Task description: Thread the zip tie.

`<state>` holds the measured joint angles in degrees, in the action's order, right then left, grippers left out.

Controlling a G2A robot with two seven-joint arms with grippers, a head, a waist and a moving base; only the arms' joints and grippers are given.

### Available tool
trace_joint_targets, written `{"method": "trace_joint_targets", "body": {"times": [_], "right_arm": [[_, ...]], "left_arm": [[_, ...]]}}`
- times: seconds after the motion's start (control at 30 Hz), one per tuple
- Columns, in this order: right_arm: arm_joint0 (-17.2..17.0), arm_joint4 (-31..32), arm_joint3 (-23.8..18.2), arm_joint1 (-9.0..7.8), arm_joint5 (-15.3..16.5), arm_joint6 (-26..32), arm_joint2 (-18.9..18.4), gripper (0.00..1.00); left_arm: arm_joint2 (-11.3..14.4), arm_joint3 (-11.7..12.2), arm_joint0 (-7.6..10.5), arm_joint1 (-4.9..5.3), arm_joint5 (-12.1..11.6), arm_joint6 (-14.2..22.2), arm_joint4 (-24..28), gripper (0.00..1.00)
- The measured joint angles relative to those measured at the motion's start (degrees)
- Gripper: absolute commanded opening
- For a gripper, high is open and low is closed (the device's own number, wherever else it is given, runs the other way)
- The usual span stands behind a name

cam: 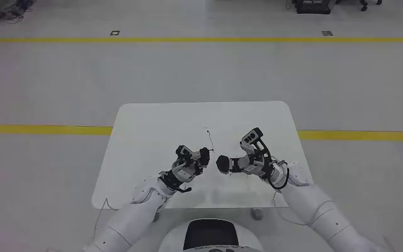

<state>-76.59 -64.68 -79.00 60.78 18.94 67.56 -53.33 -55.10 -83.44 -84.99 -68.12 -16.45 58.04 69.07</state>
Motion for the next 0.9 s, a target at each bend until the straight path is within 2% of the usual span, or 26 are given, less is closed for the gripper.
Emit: {"method": "trace_joint_targets", "body": {"times": [0.17, 0.43, 0.9], "right_arm": [[1.1, -0.5, 1.5, 0.91, -0.8, 0.8, 0.8, 0.37], [2.6, -0.1, 3.2, 2.27, -1.6, 1.0, 1.9, 0.28], [3.3, 1.7, 4.9, 3.86, -2.0, 0.5, 1.9, 0.22]], "left_arm": [[0.0, 0.2, 0.01, -0.11, 0.1, 0.2, -0.3, 0.00], [-0.4, 0.1, -0.05, -0.21, 0.0, -0.2, -0.9, 0.00], [-0.3, 0.0, -0.08, -0.24, 0.3, -0.3, -1.1, 0.00]]}}
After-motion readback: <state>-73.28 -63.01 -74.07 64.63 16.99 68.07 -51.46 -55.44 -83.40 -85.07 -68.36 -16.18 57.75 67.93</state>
